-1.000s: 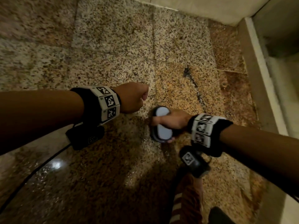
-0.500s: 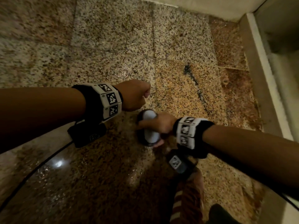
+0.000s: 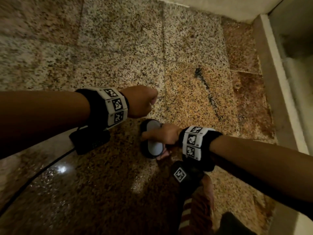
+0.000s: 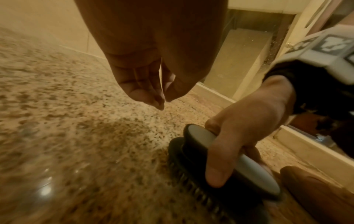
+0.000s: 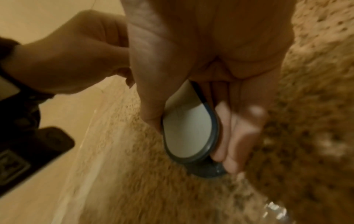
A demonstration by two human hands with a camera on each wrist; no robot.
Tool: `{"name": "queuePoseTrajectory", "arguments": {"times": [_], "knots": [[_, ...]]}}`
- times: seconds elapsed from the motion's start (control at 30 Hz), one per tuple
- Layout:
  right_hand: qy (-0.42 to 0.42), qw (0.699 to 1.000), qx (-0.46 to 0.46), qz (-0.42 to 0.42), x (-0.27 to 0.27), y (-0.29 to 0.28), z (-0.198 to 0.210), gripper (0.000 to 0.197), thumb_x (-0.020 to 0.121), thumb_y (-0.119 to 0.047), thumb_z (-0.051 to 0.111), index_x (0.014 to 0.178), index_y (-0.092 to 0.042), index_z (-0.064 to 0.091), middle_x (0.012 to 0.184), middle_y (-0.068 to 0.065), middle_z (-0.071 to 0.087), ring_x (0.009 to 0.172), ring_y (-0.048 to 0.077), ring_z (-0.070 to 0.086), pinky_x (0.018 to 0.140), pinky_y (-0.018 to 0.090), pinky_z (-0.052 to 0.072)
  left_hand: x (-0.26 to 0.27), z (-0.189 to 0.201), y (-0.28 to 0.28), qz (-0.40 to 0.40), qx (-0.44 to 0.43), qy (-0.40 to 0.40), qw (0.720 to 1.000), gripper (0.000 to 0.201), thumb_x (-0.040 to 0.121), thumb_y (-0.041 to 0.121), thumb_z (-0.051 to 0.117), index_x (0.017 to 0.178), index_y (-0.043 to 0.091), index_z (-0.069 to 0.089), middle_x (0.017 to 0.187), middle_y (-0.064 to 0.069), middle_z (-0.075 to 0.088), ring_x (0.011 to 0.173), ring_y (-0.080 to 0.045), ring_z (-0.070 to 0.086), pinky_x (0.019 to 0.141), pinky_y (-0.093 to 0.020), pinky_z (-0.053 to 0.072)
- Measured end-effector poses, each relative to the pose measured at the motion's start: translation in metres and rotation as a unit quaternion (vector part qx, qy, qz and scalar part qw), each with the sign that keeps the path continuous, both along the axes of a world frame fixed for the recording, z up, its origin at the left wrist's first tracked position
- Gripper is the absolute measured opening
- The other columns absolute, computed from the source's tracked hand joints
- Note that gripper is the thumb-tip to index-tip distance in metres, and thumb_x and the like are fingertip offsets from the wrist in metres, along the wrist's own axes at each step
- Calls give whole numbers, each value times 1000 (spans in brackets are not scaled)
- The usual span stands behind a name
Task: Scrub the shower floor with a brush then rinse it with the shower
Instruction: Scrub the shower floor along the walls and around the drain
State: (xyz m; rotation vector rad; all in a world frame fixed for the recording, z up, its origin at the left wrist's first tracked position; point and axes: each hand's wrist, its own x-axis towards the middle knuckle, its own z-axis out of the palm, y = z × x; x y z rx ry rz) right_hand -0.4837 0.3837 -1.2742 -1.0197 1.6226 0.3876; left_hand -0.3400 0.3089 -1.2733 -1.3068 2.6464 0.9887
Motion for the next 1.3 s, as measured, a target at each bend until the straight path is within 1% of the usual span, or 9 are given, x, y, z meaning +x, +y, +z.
{"name": "queuePoseTrajectory", "arguments": {"times": [0.07,0.17,0.27,0.43,0.6,0.73,0.87,0.93,1.3], "knots": [[47,999,5,-17,-17,-2,9,70,77,-60,68,111,1,62,87,13,69,62,24,69,51,26,52,4,0,1,-5,-9,4,1000,14,85,10,51,82,21,44,86,0,50,80,-22,48,74,-37,44],[138,985,-14,101,-42,1,13,67,68,-69,67,104,-12,63,103,7,64,85,25,63,62,26,47,16,-3,4,-1,-8,-30,1000,11,88,11,51,84,19,46,89,-4,55,79,-23,48,71,-32,42],[132,984,2,116,-32,13,8,63,69,-72,64,91,-13,61,92,6,64,72,20,60,52,24,43,25,-5,8,-2,0,-66,998,9,87,15,55,96,15,54,100,-7,59,89,-26,55,80,-36,47],[76,987,-40,134,32,17,-8,76,81,-69,57,113,-1,64,89,6,62,73,20,60,56,24,46,33,-4,6,15,5,-66,998,17,86,16,55,102,16,56,106,-8,59,95,-26,56,84,-41,48],[3,995,-43,90,85,17,-13,63,75,-73,61,84,-11,60,79,7,63,68,20,61,50,26,44,51,5,1,46,-12,-80,996,16,88,18,54,104,13,56,106,-8,59,94,-26,56,82,-38,48],[21,994,-98,36,67,2,-3,74,70,-70,68,108,-6,64,102,5,68,86,20,65,67,29,51,82,10,-3,81,-28,-90,992,14,86,15,54,99,11,57,100,-11,60,90,-28,55,78,-37,48],[94,984,-138,-61,8,-25,9,67,72,-59,74,110,-4,64,87,8,66,48,13,64,38,15,43,112,14,-2,105,-25,-93,990,5,90,15,51,92,10,52,95,-14,60,82,-29,53,74,-35,45],[125,982,-127,-61,1,-35,8,84,59,-68,74,111,-4,63,95,10,68,64,23,69,52,27,57,125,12,1,121,-14,-96,988,6,90,14,52,94,10,53,98,-13,59,85,-30,53,77,-38,47],[-39,998,-37,21,156,-44,-3,64,75,-58,74,104,-2,61,96,13,67,65,28,71,55,36,60,161,7,13,200,14,-130,971,21,90,16,55,109,9,55,109,-13,59,94,-31,55,81,-39,48]]}}
